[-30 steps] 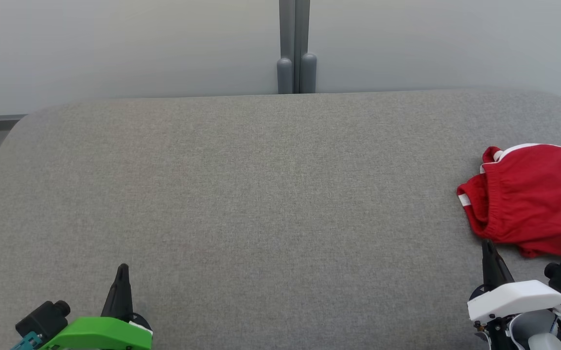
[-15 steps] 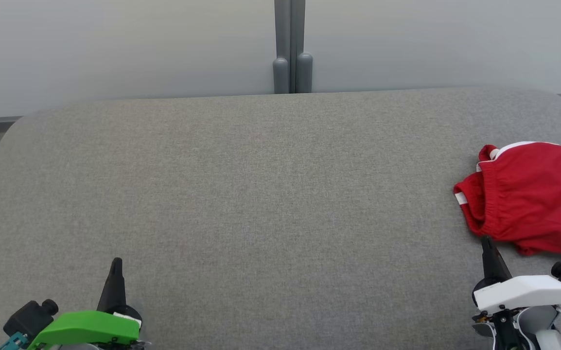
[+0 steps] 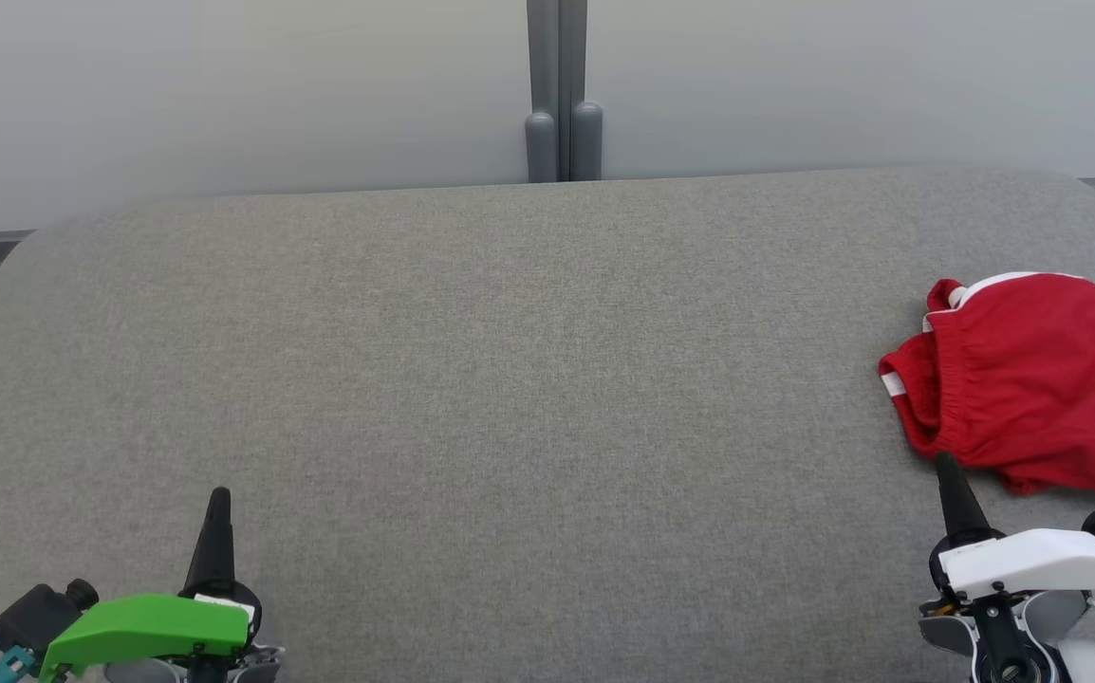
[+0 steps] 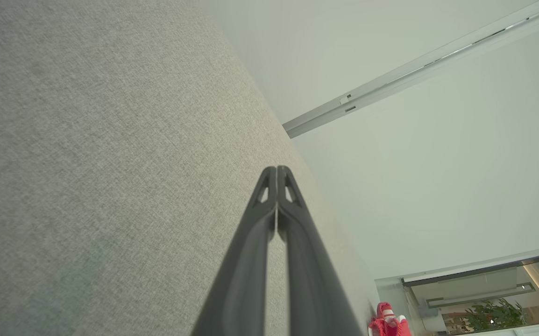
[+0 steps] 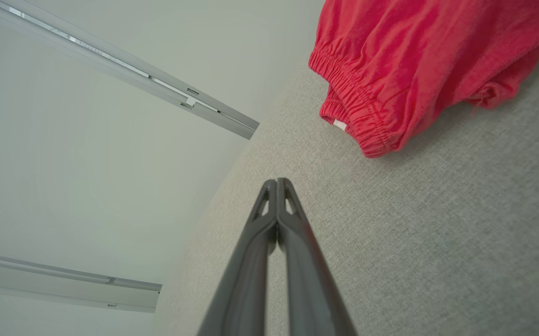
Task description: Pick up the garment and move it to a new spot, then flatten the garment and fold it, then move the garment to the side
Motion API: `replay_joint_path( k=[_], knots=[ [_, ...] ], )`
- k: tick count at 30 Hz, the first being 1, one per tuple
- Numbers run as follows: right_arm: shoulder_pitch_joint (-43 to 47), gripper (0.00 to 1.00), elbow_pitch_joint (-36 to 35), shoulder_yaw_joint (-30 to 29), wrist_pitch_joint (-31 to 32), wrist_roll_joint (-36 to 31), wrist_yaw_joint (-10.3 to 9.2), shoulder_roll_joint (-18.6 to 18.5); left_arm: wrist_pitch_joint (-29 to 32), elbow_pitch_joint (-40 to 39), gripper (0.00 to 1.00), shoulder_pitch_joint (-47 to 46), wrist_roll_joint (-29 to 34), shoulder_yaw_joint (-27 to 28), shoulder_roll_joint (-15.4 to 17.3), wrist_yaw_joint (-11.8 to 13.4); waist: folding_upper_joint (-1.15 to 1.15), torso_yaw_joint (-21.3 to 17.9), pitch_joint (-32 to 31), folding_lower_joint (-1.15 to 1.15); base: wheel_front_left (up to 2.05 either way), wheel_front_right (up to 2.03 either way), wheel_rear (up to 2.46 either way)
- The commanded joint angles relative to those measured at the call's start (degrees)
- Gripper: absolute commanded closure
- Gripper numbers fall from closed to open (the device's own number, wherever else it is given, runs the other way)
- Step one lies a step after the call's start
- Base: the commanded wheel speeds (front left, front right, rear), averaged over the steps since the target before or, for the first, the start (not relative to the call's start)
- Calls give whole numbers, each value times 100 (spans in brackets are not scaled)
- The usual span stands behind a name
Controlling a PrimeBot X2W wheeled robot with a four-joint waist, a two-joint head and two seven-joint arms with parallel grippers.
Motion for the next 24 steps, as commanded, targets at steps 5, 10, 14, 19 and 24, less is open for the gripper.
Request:
replay_joint_path(
  k=[5, 10, 14, 19, 24],
  knots=[
    [-130, 100, -93, -1, 106, 454, 0, -43, 103, -92, 100, -174, -372, 75, 12, -9, 0, -21, 4, 0, 0, 0, 0],
    [-140, 100, -110, 0, 179, 780, 1, -47, 176, -124, 100, -194, -649, 110, 6, -10, 0, -41, 7, 0, 0, 0, 0],
    [-145, 100, -123, 0, 233, 1032, 0, -49, 232, -148, 100, -205, -847, 140, 2, -10, 0, -56, 10, 0, 0, 0, 0],
    [-159, 100, -138, 0, 304, 1334, 0, -50, 295, -172, 100, -227, -1083, 176, -3, -11, 0, -76, 13, 0, 0, 0, 0],
    [-176, 100, -152, 1, 369, 1622, 0, -53, 358, -197, 100, -255, -1341, 208, -7, -12, 0, -95, 17, 0, 0, 0, 0]
  ],
)
